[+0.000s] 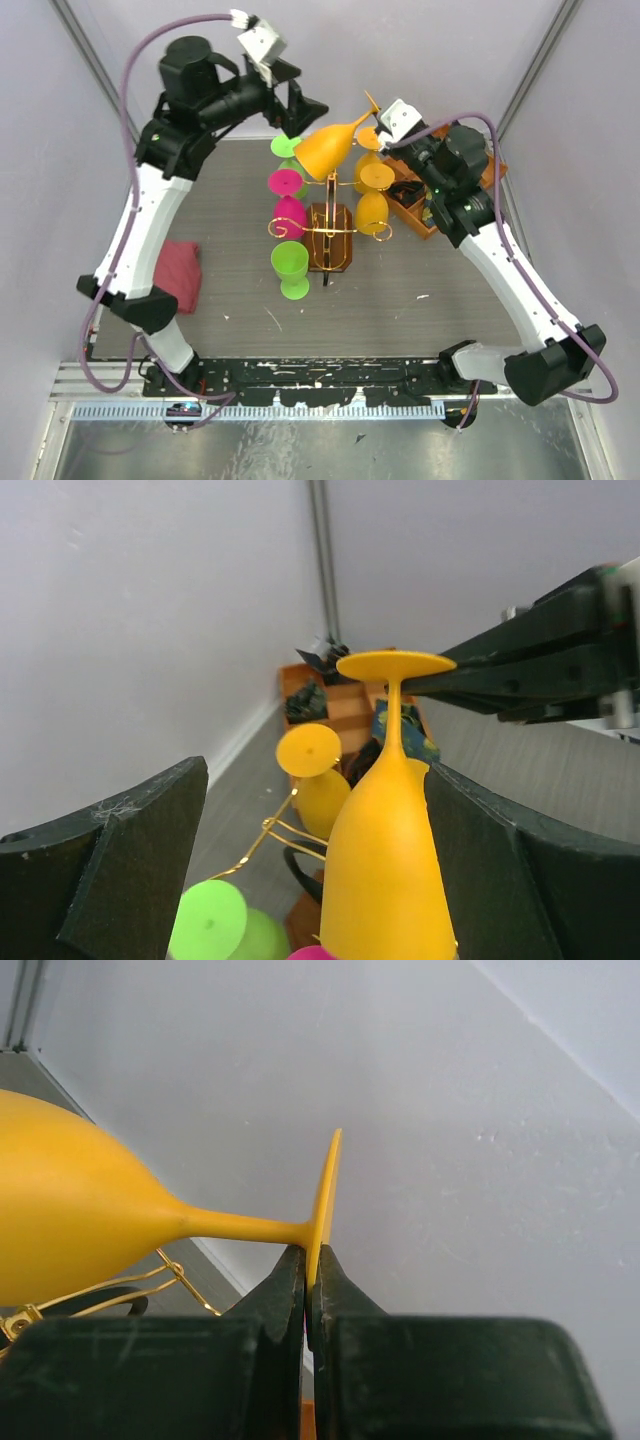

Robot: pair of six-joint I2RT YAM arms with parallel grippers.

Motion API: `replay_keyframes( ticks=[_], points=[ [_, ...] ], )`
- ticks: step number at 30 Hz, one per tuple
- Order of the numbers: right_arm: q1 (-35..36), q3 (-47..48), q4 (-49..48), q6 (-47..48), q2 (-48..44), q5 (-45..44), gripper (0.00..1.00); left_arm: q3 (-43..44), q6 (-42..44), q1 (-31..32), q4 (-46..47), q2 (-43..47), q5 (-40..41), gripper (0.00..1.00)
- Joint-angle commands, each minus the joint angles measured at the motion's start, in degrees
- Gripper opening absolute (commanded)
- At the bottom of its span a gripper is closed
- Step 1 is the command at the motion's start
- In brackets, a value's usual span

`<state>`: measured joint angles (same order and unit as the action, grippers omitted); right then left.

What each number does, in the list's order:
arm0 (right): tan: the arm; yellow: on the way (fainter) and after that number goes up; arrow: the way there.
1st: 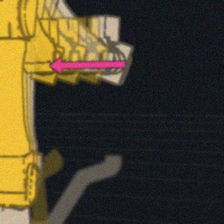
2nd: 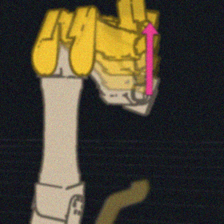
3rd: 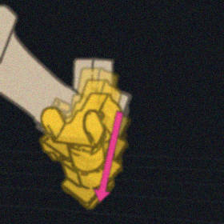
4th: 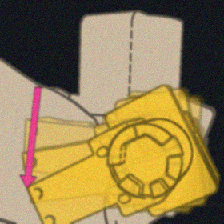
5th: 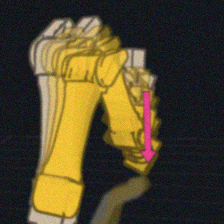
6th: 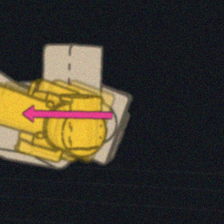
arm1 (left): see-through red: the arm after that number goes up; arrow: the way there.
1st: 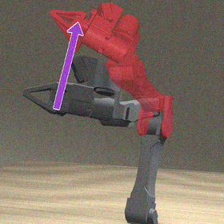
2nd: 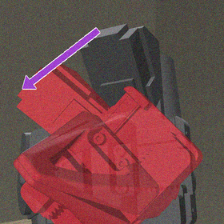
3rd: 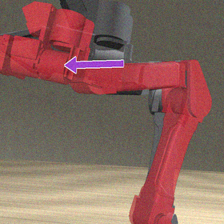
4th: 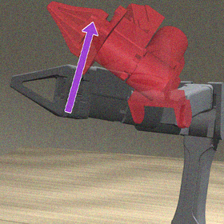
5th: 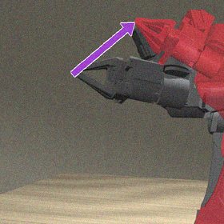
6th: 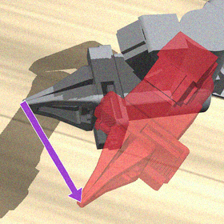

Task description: Place the wine glass upside down on the wine glass rack

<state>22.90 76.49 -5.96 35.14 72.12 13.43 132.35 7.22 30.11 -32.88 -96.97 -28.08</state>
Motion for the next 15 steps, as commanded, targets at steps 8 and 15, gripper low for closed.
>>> replay_keyframes(
  ticks=[8,15],
  points=[
    [4.1,-0.1,-4.9,10.8,-2.9,7.7,0.01,-4.2,-0.1,2.4,-0.3,-3.7,-8.6,0.95],
    [6.9,0.5,-3.9,15.8,-1.1,5.8,0.01,-5.1,0.2,3.3,-0.6,-3.9,-10.2,0.93]
  ],
)
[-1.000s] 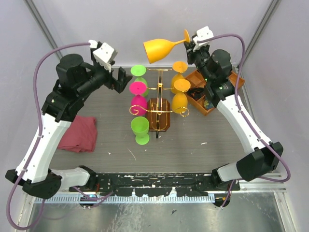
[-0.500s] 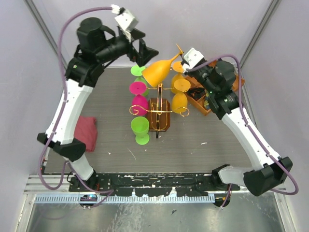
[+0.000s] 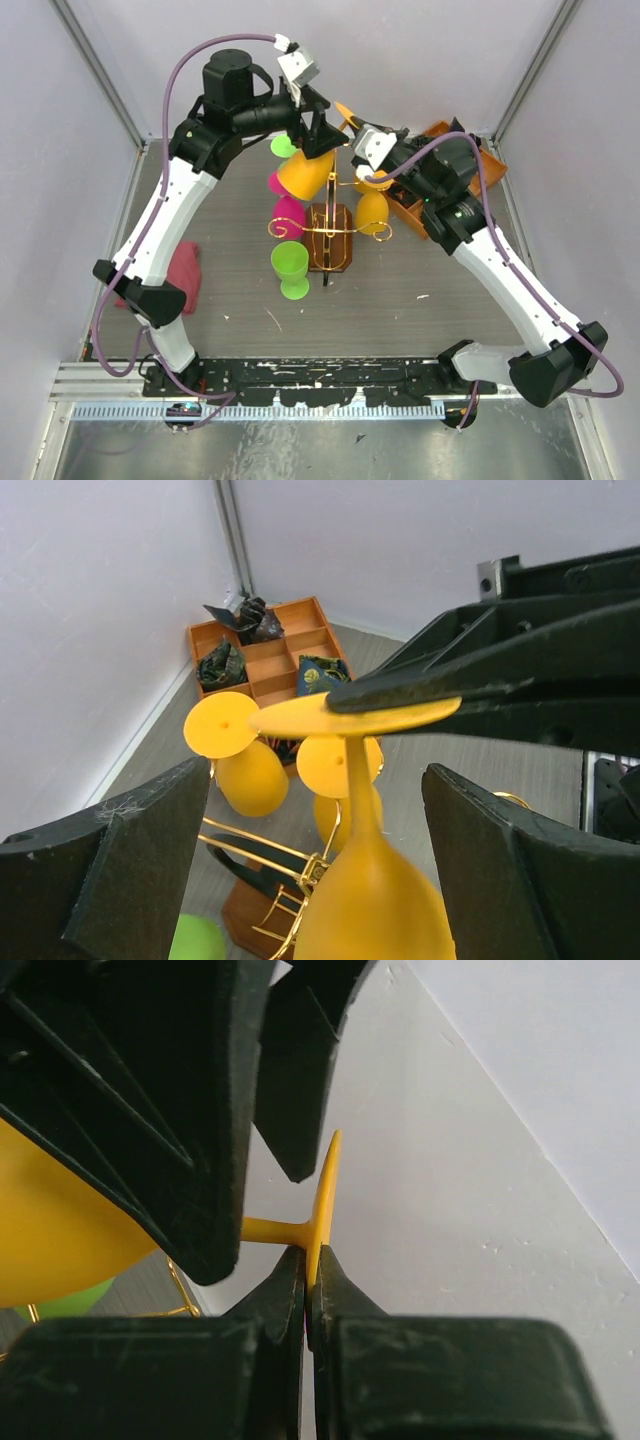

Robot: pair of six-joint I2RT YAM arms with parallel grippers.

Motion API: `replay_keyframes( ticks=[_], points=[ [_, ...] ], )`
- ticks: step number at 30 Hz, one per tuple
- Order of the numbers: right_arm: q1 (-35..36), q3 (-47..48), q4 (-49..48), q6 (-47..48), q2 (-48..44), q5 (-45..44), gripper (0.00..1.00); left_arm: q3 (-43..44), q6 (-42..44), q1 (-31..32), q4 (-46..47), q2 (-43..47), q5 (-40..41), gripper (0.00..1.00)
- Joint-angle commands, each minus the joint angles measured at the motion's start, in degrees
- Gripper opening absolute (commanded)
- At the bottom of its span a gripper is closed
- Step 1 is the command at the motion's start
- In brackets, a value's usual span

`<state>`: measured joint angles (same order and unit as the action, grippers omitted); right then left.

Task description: Place the wine glass upside down on the wine glass rack

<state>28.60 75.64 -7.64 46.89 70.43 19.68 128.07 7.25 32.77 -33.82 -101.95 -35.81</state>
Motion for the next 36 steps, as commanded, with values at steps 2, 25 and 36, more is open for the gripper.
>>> replay_keyframes(
  ticks=[2,25,36],
  points=[
    [1.6,1.3,-3.0,4.1,0.8,-1.4,0.01,-0.8,0.3,0.8,-0.3,0.9,-2.9,0.90],
    [2.3,-1.5,-9.9,2.2,-1.4,-5.2,0.01,-2.2,3.0,1.4,-3.6,0.1,-1.6,0.34],
    [3.4,-1.5,-10.4,1.9,-1.6,-5.4,0.01,-4.1,2.7,1.8,-1.3,0.3,-1.5,0.10]
  ],
)
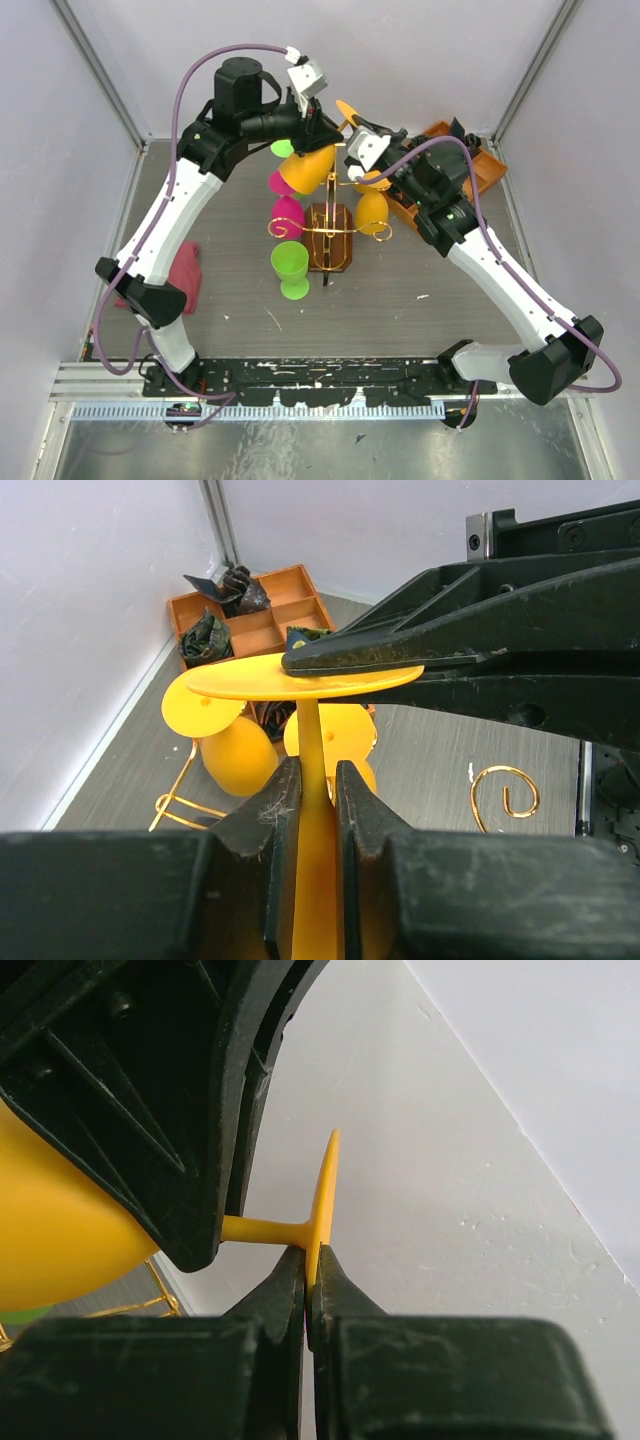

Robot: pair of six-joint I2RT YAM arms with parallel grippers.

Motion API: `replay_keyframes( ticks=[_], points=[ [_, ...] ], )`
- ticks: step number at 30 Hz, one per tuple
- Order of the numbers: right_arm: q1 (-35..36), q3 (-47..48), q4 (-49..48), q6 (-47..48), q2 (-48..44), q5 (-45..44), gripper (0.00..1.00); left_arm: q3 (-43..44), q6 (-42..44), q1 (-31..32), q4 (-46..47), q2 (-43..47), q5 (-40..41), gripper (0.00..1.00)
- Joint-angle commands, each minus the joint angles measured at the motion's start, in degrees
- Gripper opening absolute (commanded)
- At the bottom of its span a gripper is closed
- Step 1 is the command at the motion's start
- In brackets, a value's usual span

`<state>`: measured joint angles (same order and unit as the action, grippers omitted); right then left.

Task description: Place the wine glass upside down on the wine glass rack

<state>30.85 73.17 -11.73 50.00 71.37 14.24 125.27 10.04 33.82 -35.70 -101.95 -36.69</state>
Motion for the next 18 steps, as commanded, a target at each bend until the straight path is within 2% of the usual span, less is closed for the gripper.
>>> replay_keyframes(
  ticks=[1,4,8,15,18],
  points=[
    [1.2,1.0,-6.7,-1.3,-2.6,0.0,0.01,-1.4,-0.1,0.7,0.5,0.2,-0.6,0.08],
    [1.4,1.0,-7.3,-1.7,-2.8,0.2,0.01,-1.8,0.0,0.8,0.5,0.3,-0.5,0.00],
    [1.6,0.8,-7.6,-1.8,-3.1,-0.5,0.03,-2.6,0.1,0.9,0.7,0.8,1.2,0.00],
    [1.6,-1.3,-7.1,-2.7,-4.9,-4.0,0.34,-8.2,-2.6,0.7,9.7,4.9,8.6,0.00],
    [1.6,-3.1,-7.2,-4.3,-6.4,-4.9,0.44,-8.1,-4.9,-0.1,12.8,5.1,11.8,0.00]
  ],
)
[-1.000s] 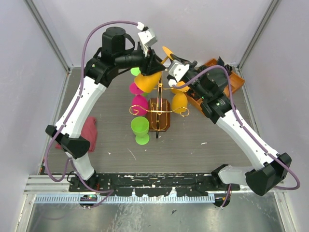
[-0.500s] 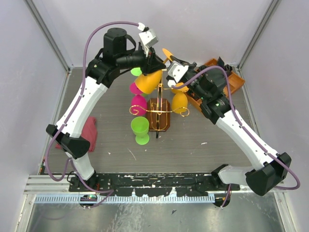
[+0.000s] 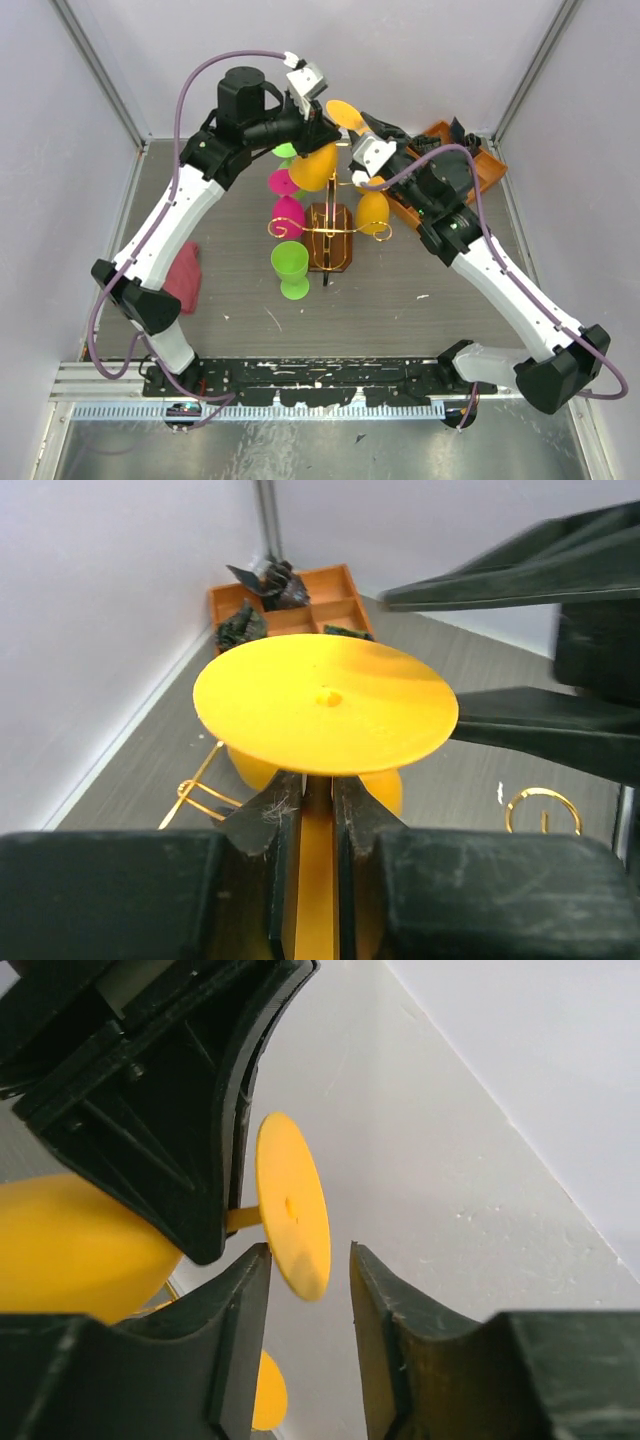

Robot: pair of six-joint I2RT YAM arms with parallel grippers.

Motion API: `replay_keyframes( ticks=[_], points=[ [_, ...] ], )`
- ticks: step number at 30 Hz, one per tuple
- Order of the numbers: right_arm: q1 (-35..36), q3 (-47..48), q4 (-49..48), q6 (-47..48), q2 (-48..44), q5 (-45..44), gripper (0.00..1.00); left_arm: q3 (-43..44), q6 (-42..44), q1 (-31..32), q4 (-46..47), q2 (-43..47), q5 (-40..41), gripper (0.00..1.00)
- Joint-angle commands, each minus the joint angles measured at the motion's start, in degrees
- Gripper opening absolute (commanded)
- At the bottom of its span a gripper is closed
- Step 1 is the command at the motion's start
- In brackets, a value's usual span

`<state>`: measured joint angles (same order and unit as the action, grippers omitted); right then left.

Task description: Place the wine glass upside down on the wine glass rack

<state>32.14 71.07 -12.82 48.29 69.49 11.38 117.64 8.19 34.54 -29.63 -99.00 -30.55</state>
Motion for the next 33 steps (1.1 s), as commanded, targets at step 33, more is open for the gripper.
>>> replay_keyframes(
  ticks=[33],
  points=[
    [-28.0,17.0,10.1,-37.2,9.2,-18.9,0.72,-48.1,-11.0,23.2,31.9,31.6,21.2,0.00]
  ],
)
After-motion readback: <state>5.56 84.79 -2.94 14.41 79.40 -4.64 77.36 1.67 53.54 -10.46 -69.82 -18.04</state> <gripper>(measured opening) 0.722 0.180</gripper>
